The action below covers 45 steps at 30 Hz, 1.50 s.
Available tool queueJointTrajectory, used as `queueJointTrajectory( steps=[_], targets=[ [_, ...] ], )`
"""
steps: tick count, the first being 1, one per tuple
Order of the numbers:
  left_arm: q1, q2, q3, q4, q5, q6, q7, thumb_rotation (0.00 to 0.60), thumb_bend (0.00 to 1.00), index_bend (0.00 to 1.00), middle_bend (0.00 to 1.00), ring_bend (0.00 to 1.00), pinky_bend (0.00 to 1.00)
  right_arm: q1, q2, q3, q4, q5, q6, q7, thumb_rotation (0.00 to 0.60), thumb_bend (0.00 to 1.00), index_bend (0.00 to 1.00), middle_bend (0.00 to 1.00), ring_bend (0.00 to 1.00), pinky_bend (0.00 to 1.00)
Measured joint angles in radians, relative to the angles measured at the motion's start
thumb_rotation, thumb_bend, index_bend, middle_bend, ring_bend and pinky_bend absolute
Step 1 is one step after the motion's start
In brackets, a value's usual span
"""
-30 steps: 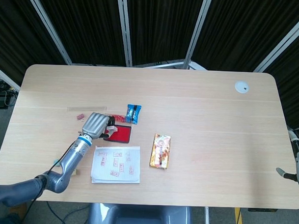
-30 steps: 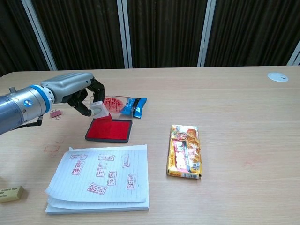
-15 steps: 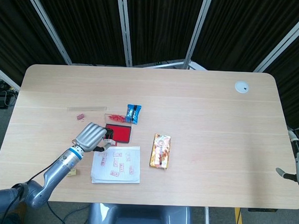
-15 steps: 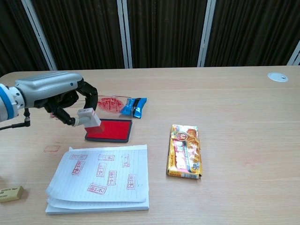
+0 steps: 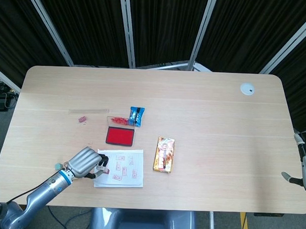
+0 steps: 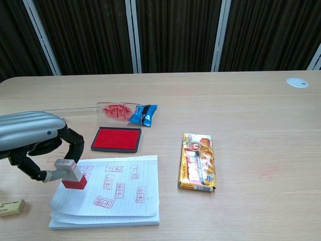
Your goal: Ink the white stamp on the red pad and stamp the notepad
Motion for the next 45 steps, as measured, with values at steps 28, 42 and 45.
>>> queueJointTrajectory(
  steps=[28,42,45],
  targets=[
    [0.035,-0.101,0.014,0.124,0.037,0.008,0.067,0.6,0.42,0.62,0.57,0.82,0.88,-0.001,0.005,0.004,0.011,0.009,-0.006,0.016,0.6,0.0,0.0,0.0,0.0,0.0],
    [0.042,-0.151,0.028,0.194,0.043,-0.013,0.068,0.6,0.42,0.62,0.57,0.82,0.88,0.0,0.003,0.004,0.015,0.013,-0.01,0.016,0.6,0.0,0.0,0.0,0.0,0.0],
    [0.043,-0.162,0.032,0.213,0.04,-0.025,0.068,0.6,0.42,0.62,0.57,0.82,0.88,0.0,0.004,0.006,0.015,0.015,-0.01,0.018,0.6,0.0,0.0,0.0,0.0,0.0]
  ],
)
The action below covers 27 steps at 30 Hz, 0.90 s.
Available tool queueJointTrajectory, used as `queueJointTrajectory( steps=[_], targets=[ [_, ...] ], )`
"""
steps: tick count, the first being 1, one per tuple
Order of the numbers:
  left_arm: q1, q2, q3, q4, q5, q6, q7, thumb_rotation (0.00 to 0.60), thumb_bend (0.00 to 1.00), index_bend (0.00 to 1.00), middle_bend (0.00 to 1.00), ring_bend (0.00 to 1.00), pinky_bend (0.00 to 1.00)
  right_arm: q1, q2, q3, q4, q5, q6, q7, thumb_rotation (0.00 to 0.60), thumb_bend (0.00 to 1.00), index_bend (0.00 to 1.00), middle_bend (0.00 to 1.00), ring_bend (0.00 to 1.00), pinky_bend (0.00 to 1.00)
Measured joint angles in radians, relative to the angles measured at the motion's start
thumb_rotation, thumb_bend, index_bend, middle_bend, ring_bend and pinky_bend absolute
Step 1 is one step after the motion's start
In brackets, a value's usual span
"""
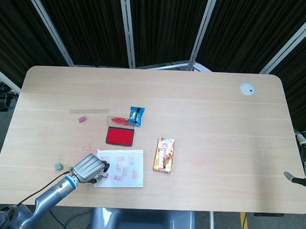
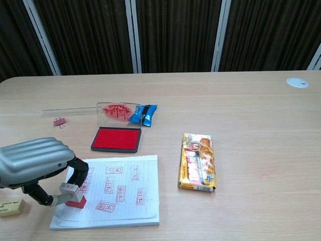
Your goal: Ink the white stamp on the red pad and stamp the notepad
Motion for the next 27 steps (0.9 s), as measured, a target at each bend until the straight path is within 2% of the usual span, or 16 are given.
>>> queueJointTrajectory(
  steps=[27],
  targets=[
    [0.008,-0.016,0.007,0.028,0.008,-0.004,-0.005,0.6,0.42,0.62,0.57,0.82,0.88,-0.001,0.0,-0.001,0.001,-0.001,0.0,0.001,0.6,0.0,0.0,0.0,0.0,0.0]
  ],
)
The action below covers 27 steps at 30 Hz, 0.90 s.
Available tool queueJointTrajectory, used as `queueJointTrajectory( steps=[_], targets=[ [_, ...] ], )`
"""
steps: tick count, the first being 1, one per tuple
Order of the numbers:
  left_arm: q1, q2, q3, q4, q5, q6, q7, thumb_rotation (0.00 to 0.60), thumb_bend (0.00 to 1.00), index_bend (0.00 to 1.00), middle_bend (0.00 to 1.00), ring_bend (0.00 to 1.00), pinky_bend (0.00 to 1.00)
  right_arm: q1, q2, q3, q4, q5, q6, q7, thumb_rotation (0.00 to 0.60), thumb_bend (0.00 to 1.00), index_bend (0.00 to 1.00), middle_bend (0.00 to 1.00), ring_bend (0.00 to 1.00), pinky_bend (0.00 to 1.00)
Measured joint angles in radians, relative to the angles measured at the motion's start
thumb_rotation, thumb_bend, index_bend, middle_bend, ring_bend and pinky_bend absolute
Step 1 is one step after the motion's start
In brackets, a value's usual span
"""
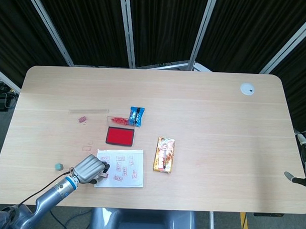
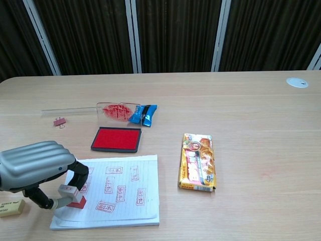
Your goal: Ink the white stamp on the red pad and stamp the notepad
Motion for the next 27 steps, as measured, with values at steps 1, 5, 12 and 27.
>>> queueJointTrajectory(
  steps=[1,5,12,27],
  targets=[
    [0.0,-0.001,0.0,0.001,-0.001,0.0,-0.001,0.6,0.42,0.62,0.57,0.82,0.88,0.0,0.0,0.0,0.0,0.0,0.0,0.0,0.6,0.0,0.0,0.0,0.0,0.0],
    [0.002,-0.003,0.0,0.003,0.0,0.001,0.0,0.6,0.42,0.62,0.57,0.82,0.88,0.0,0.0,0.0,0.0,0.0,0.0,0.0,0.6,0.0,0.0,0.0,0.0,0.0],
    [0.002,0.008,-0.009,-0.014,0.003,0.015,-0.017,0.6,0.42,0.62,0.57,0.82,0.88,0.0,0.001,0.0,-0.001,0.0,0.001,0.0,0.6,0.0,0.0,0.0,0.0,0.0],
    [-0.005,0.19,-0.098,-0.185,0.014,0.143,-0.173,0.6,0.42,0.61,0.56,0.82,0.88,-0.003,0.003,-0.001,-0.008,-0.005,0.005,0.001,0.6,0.0,0.0,0.0,0.0,0.0]
  ],
)
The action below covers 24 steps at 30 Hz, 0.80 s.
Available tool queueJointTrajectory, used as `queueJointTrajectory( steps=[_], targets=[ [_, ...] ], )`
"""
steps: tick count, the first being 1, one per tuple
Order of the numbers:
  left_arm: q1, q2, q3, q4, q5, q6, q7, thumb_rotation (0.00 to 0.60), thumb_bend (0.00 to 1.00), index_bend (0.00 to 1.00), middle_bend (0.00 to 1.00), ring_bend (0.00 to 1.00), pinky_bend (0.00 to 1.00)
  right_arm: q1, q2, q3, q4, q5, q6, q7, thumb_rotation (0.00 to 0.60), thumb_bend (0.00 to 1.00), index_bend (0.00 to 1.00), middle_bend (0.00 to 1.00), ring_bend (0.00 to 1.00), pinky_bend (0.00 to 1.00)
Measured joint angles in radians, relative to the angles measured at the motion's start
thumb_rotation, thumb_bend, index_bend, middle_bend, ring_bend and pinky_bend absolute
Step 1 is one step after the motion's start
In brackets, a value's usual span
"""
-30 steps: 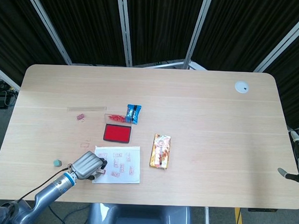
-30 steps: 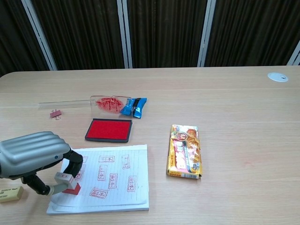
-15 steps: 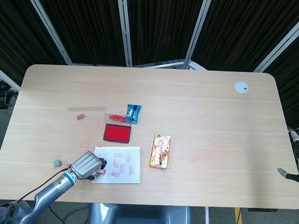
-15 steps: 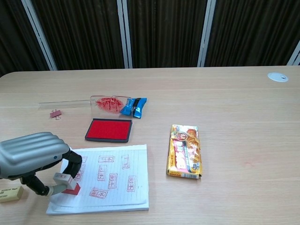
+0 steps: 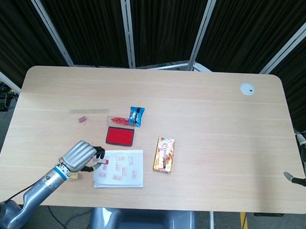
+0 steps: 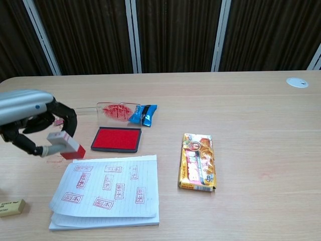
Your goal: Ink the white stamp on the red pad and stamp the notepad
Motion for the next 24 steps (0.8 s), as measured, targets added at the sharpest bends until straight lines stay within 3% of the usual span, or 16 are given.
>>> queueJointTrajectory(
  steps=[8,15,24],
  targets=[
    [0.002,0.006,-0.044,0.063,-0.098,-0.013,0.0,0.6,0.42,0.6,0.55,0.82,0.88,-0.002,0.003,-0.001,-0.005,-0.007,0.004,0.003,0.6,0.0,0.0,0.0,0.0,0.0],
    [-0.007,-0.067,-0.063,0.234,-0.196,-0.101,-0.005,0.6,0.41,0.59,0.54,0.82,0.88,-0.002,0.003,-0.003,-0.007,-0.009,0.005,0.001,0.6,0.0,0.0,0.0,0.0,0.0],
    [-0.017,-0.175,-0.054,0.396,-0.224,-0.171,-0.01,0.6,0.41,0.57,0.53,0.82,0.88,0.0,-0.001,-0.004,-0.005,-0.005,0.0,-0.006,0.6,0.0,0.0,0.0,0.0,0.0]
  ],
)
